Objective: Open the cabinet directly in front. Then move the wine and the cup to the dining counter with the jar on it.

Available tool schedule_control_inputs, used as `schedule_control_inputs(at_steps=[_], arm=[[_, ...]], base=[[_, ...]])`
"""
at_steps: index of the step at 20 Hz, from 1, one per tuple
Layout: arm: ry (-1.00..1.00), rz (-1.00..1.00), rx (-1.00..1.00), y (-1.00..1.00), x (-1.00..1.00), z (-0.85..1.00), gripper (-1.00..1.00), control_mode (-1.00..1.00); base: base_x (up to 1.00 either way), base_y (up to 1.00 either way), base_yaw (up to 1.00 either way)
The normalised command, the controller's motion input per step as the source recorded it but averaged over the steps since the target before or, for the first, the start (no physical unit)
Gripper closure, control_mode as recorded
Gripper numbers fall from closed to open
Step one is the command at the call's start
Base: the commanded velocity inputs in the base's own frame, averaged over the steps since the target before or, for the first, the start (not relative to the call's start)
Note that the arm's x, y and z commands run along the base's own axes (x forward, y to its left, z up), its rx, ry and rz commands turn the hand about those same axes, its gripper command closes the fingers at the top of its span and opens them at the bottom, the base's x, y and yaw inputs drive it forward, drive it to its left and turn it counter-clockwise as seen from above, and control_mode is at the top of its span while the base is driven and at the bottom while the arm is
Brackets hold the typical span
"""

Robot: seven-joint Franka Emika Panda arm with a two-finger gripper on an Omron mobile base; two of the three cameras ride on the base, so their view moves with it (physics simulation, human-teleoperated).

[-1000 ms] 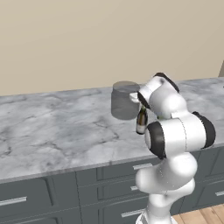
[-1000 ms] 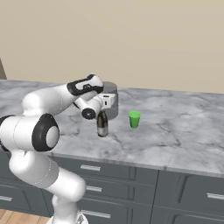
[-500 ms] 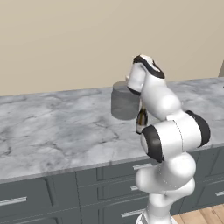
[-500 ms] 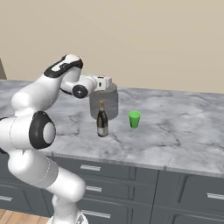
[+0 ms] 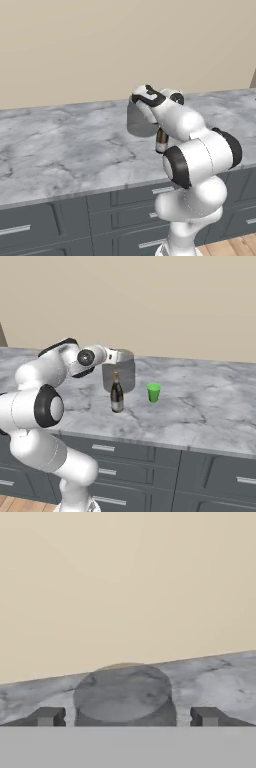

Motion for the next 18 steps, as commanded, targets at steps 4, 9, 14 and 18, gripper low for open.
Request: schedule_control_inputs(at_steps=[4, 9, 14, 18], arm=[[0.18, -0.01, 0.04, 0.0, -0.1, 0.5, -1.0, -1.0], [0.07, 0.0, 0.14, 0.0, -0.09, 0.76, -1.0, -1.0], [0.5, 0.0, 0.16, 0.09, -0.98, 0.89, -1.0, -1.0], [0.43, 0.0, 0.06, 0.34, -1.0, 0.32, -1.0, -1.0]], base=[[0.0, 0.0, 0.0], [0.0, 0.0, 0.0], [0.0, 0.0, 0.0], [0.0, 0.0, 0.0]])
